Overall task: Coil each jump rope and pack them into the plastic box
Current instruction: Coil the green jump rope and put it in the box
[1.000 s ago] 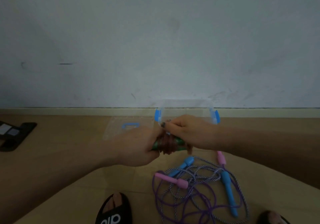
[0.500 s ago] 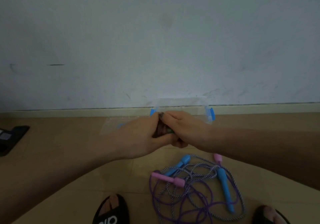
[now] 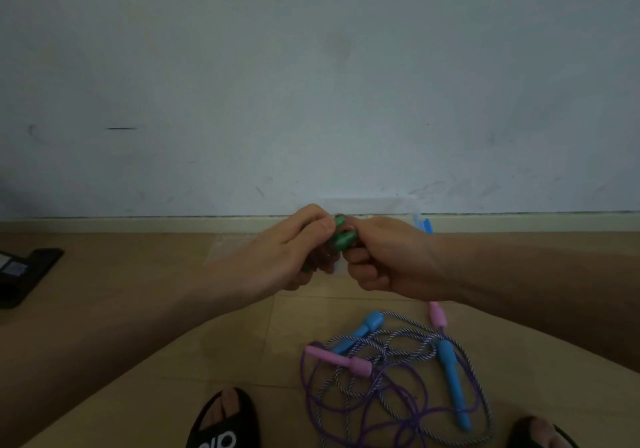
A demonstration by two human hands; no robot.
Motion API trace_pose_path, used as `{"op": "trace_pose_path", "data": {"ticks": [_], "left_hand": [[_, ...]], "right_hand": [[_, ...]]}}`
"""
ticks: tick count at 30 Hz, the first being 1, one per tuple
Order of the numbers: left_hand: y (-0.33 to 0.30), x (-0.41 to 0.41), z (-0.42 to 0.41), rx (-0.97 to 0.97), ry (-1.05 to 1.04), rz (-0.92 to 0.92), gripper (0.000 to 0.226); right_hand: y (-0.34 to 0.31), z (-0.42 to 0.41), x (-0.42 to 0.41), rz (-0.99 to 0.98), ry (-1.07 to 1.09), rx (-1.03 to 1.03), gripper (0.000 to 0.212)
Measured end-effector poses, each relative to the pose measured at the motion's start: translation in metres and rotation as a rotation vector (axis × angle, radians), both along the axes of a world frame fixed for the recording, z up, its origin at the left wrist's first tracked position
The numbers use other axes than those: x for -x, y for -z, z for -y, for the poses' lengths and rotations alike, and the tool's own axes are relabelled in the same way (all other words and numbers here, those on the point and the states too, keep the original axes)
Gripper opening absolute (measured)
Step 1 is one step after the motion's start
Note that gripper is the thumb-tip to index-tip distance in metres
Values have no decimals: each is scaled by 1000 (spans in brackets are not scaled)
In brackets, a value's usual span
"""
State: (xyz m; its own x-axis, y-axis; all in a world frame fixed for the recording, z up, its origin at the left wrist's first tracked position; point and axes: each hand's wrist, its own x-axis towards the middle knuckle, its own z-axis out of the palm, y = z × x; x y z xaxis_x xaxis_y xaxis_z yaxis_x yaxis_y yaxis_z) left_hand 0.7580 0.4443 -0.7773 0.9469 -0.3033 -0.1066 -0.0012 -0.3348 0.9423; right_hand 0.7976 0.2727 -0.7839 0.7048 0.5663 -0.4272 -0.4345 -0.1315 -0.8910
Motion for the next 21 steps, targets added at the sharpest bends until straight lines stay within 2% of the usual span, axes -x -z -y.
{"op": "trace_pose_path", "data": {"ticks": [5, 9, 15, 21], "left_hand": [[2, -2, 1, 34, -30, -19, 26], [4, -2, -3, -14, -34, -32, 26], [7, -2, -6, -53, -46, -36, 25], [7, -3, -8, -164, -36, 25, 24]], "right_hand": [[3, 0, -1, -7, 31, 13, 35], [4, 2, -1, -21, 80, 46, 22], [-4, 11, -8, -131, 77, -52, 15], [-10, 18, -14, -196, 138, -149, 20]]}}
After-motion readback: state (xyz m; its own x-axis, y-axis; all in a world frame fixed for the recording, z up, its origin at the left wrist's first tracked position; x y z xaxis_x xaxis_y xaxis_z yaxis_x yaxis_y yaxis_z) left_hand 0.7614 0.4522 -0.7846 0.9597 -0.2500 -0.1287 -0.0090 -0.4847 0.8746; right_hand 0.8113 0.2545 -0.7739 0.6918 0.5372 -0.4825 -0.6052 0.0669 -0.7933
